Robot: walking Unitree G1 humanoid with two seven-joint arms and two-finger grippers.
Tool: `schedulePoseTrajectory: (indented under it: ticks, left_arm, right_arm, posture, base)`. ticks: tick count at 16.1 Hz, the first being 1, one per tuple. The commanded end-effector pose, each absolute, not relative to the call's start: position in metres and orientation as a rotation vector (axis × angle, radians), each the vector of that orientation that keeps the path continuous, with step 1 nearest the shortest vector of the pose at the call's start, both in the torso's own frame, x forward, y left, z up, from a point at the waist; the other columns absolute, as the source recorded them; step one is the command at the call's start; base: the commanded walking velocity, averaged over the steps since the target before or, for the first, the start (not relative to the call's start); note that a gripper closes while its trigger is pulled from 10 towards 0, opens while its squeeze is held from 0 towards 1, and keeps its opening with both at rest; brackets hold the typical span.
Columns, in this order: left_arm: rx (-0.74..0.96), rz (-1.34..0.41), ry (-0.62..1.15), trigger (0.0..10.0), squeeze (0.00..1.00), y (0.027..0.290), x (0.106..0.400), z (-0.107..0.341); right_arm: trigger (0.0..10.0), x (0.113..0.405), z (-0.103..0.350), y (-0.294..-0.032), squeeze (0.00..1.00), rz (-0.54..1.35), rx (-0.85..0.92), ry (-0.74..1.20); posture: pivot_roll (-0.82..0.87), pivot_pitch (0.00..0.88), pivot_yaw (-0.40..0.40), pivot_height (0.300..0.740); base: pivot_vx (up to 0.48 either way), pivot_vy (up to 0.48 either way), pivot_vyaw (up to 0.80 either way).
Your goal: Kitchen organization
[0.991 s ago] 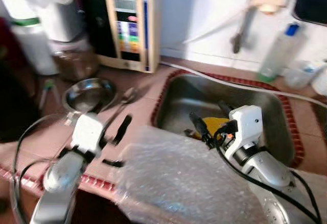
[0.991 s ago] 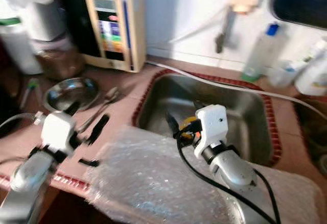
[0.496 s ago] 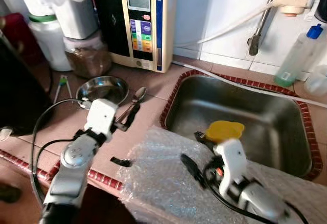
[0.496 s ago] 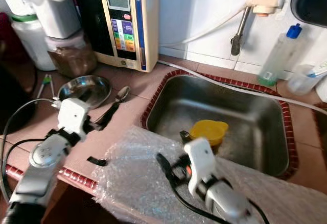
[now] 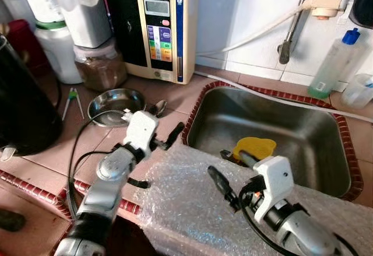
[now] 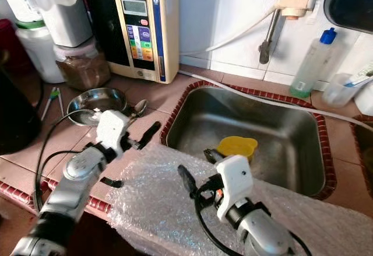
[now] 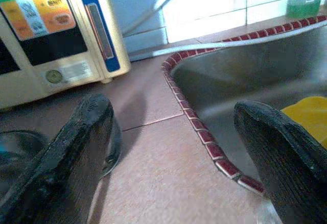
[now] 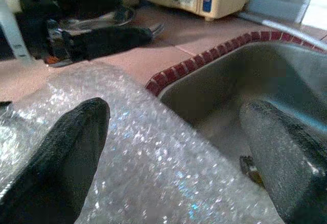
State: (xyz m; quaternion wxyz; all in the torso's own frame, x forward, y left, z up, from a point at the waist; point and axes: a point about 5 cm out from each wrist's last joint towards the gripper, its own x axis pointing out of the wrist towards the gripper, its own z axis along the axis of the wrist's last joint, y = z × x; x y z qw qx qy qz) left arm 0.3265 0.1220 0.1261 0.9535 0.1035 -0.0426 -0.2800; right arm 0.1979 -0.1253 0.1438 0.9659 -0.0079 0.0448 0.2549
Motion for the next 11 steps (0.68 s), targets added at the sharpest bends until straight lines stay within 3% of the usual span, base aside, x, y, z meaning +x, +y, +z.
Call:
schedulePoseTrajectory:
  ticks: [1,11]
  left_arm:
    - [0.211,-0.585,-0.084,10.0,0.00,0.120,0.331,0.127]
    - [0.188,-0.559,-0.074,10.0,0.00,0.095,0.348,0.118]
  right_arm:
    - [10.0,0.198,0.151,-0.126,0.00,0.507,-0.022,0.066]
    - [10.0,0.182,0.165,-0.122,0.00,0.509,0.019,0.058]
  posture:
    - [-0.06,0.040,0.053,0.740]
    - [-0.14,0.100,0.067,0.740]
  base:
    - [0.000,0.000,0.00]
    - [0.000,0.000,0.00]
